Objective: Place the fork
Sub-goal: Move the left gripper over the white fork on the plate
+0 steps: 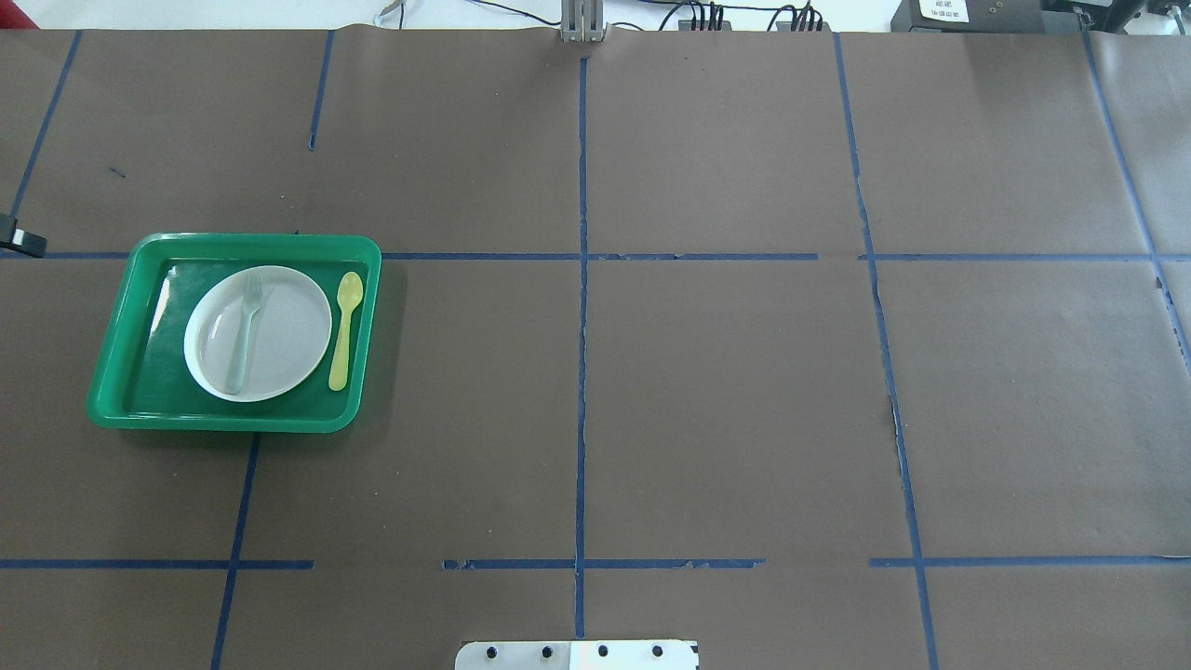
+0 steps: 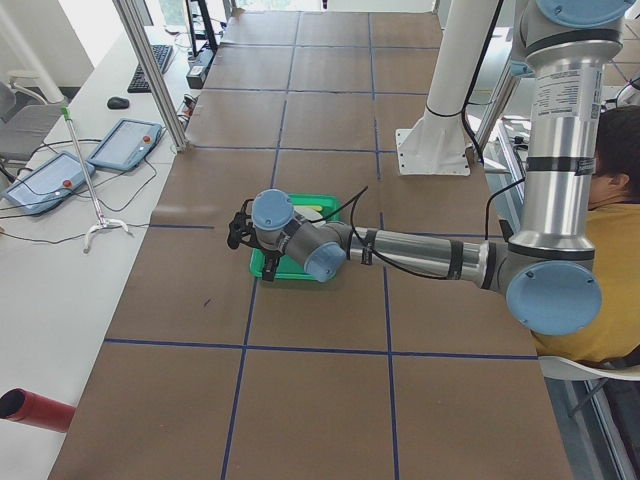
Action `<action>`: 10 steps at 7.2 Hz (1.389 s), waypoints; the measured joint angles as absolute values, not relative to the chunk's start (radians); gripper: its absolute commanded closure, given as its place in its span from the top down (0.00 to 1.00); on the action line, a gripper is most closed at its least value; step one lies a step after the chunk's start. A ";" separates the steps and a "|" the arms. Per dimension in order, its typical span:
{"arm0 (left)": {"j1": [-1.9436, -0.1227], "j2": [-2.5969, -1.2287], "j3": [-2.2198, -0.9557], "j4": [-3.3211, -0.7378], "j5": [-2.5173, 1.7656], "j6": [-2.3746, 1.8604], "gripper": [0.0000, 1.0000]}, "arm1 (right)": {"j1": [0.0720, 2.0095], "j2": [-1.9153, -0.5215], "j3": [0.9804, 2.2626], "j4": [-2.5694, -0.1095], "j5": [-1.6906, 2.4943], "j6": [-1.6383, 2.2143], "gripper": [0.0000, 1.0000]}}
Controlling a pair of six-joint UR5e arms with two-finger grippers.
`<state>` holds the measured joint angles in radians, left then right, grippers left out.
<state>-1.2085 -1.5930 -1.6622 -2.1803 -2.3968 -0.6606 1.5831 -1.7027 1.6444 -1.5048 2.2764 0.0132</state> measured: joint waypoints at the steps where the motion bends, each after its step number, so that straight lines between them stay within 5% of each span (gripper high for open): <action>1: -1.126 -1.624 -1.664 -2.200 -2.298 -0.763 1.00 | 1.583 -1.703 1.644 -1.505 2.276 0.013 1.00; 5: -0.949 -1.706 -1.662 -2.192 -2.122 -0.950 0.99 | 1.583 -1.703 1.644 -1.504 2.277 0.014 1.00; 10: -0.831 -1.817 -1.641 -1.969 -2.082 -0.929 0.87 | 1.583 -1.703 1.644 -1.505 2.276 0.014 1.00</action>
